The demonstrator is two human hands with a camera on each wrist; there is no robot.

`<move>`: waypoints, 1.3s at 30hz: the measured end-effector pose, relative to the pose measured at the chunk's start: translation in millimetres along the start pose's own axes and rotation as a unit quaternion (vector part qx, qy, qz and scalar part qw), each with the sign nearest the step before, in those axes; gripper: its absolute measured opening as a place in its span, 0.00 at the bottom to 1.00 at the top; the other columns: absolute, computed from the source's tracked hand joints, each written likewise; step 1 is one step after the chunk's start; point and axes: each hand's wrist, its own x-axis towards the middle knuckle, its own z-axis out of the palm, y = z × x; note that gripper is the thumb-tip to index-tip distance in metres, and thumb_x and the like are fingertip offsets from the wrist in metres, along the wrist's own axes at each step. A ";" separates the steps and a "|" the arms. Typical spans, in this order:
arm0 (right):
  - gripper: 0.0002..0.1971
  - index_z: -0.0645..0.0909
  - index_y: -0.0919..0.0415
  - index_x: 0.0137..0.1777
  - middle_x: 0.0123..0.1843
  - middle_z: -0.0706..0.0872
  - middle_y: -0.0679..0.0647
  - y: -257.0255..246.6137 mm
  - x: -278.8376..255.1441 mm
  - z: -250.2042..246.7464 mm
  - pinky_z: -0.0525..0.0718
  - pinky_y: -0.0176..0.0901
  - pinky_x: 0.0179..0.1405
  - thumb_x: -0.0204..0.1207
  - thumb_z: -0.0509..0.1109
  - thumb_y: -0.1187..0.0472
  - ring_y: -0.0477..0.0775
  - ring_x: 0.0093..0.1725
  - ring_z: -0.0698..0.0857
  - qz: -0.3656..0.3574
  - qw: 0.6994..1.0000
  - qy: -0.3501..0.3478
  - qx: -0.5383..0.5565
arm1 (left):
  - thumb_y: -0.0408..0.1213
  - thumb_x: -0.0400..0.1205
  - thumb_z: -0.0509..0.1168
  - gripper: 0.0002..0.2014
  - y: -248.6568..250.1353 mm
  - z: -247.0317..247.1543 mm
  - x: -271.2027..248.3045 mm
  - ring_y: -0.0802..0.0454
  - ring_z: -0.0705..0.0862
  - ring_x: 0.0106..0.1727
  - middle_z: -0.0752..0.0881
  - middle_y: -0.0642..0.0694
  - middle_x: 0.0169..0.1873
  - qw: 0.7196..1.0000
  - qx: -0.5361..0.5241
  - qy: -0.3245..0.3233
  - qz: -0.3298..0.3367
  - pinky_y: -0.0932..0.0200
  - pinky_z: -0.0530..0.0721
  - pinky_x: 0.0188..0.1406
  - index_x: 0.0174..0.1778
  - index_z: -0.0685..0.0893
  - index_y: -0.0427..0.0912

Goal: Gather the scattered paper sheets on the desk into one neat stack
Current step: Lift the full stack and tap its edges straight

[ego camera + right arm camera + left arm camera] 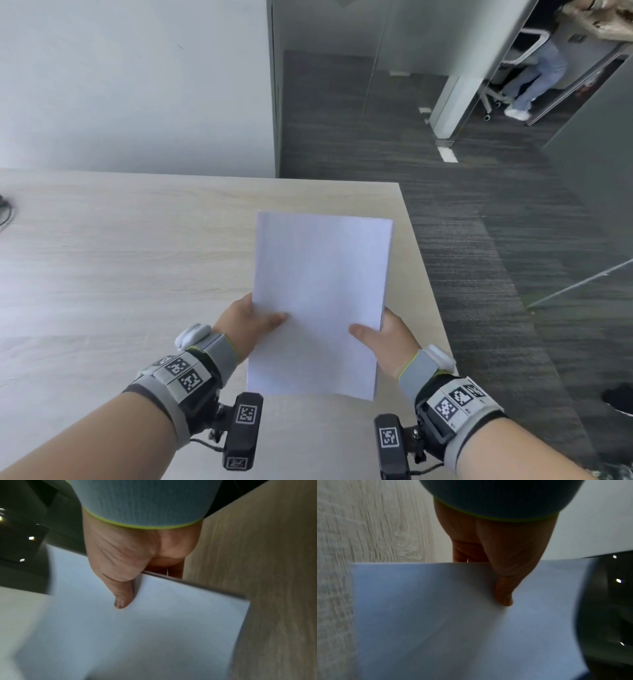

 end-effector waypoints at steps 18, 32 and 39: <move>0.19 0.78 0.52 0.65 0.61 0.82 0.50 43.0 28.0 3.5 0.83 0.46 0.51 0.77 0.65 0.45 0.54 0.50 0.84 0.150 0.940 0.028 -0.305 | 0.46 0.75 0.72 0.23 -42.5 4.4 23.4 0.48 0.85 0.47 0.85 0.46 0.55 0.937 0.306 0.052 -0.159 0.53 0.85 0.45 0.66 0.80 0.45; 0.30 0.75 0.44 0.62 0.54 0.85 0.49 35.4 41.9 28.7 0.88 0.55 0.52 0.60 0.57 0.37 0.58 0.43 0.87 0.204 0.942 0.037 -0.264 | 0.59 0.58 0.63 0.50 -38.9 23.9 13.7 0.40 0.85 0.57 0.79 0.46 0.71 0.961 0.203 0.020 -0.188 0.42 0.89 0.58 0.82 0.71 0.49; 0.23 0.76 0.45 0.71 0.47 0.86 0.50 28.2 38.4 19.4 0.89 0.60 0.57 0.75 0.64 0.48 0.56 0.47 0.85 0.222 0.959 0.031 -0.176 | 0.49 0.72 0.68 0.39 -29.9 19.7 4.6 0.41 0.83 0.59 0.79 0.44 0.69 0.973 0.117 0.008 -0.199 0.40 0.92 0.55 0.83 0.71 0.48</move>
